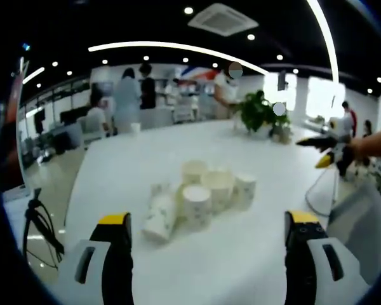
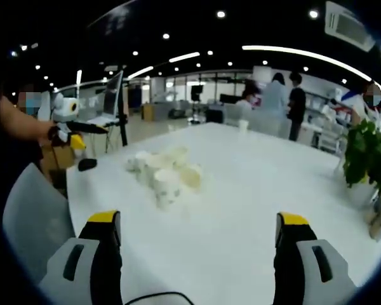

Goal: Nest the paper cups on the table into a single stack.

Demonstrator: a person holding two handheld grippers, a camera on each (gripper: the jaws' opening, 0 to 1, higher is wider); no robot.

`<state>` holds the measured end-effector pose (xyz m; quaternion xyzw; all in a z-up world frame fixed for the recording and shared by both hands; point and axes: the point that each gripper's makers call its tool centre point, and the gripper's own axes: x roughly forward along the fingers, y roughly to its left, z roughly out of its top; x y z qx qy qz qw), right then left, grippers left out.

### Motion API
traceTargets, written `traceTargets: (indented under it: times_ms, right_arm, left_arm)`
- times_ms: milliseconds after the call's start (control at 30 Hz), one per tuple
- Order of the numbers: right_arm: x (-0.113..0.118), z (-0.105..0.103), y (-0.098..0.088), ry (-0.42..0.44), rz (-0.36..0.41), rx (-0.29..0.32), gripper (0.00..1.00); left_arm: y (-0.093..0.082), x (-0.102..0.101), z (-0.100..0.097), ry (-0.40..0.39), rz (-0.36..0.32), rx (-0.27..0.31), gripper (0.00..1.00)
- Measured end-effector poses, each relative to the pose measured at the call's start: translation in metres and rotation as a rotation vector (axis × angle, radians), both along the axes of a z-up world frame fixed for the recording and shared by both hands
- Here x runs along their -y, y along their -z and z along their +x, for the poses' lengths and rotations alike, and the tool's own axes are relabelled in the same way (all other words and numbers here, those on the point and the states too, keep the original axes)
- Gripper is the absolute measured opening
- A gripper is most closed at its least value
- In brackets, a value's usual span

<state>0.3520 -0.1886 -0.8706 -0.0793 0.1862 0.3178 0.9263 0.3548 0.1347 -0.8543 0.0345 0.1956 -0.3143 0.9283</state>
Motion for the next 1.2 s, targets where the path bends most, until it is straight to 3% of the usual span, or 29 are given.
traceTargets:
  times_ms: [433,700,1200]
  right_arm:
    - [-0.002,-0.003,0.000,0.006,0.003,0.006,1.00]
    - [-0.002,-0.004,0.002,0.009,-0.002,0.010,1.00]
    - [-0.022,0.005,0.003,0.002,0.021,0.021,1.00]
  left_arm:
    - [0.006,-0.009,-0.005,-0.021,-0.006,-0.019,0.98]
    - [0.005,-0.013,-0.005,-0.033,-0.021,0.003,0.98]
    - [0.010,-0.018,-0.012,-0.032,-0.020,0.000,0.98]
